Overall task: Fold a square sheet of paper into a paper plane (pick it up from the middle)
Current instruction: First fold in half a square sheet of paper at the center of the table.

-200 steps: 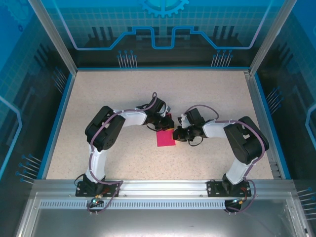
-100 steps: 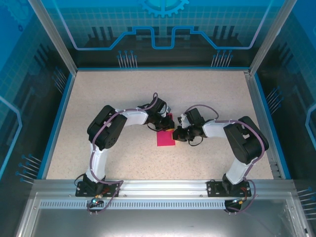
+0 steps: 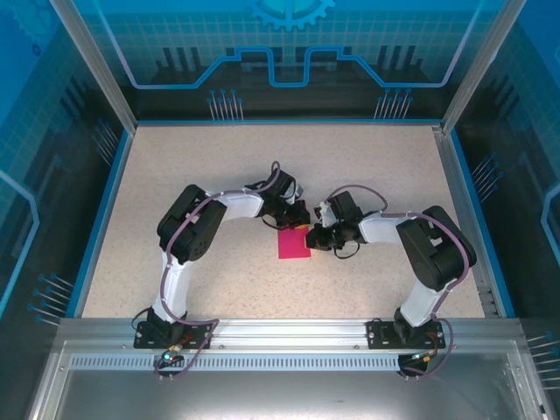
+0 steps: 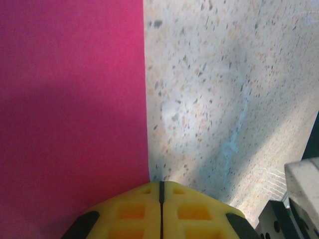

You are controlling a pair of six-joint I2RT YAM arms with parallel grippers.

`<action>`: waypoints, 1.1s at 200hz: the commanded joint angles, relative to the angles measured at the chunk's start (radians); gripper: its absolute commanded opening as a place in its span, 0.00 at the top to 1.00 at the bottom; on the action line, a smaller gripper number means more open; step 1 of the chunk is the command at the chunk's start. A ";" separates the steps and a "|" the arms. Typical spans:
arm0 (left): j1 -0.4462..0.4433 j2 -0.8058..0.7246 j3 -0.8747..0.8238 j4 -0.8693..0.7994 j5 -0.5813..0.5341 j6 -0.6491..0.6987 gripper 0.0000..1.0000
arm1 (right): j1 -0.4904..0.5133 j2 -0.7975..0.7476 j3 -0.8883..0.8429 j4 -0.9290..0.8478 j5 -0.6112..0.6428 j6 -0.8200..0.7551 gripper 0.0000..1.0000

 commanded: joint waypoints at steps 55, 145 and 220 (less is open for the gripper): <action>0.061 0.071 0.105 -0.048 -0.131 0.018 0.91 | 0.010 0.030 -0.065 -0.175 0.080 -0.034 0.94; 0.068 0.132 0.260 -0.164 -0.199 0.096 0.91 | 0.010 0.026 -0.077 -0.180 0.082 -0.034 0.94; 0.067 -0.026 0.150 -0.050 -0.046 0.114 0.91 | 0.010 0.036 -0.073 -0.166 0.078 -0.025 0.94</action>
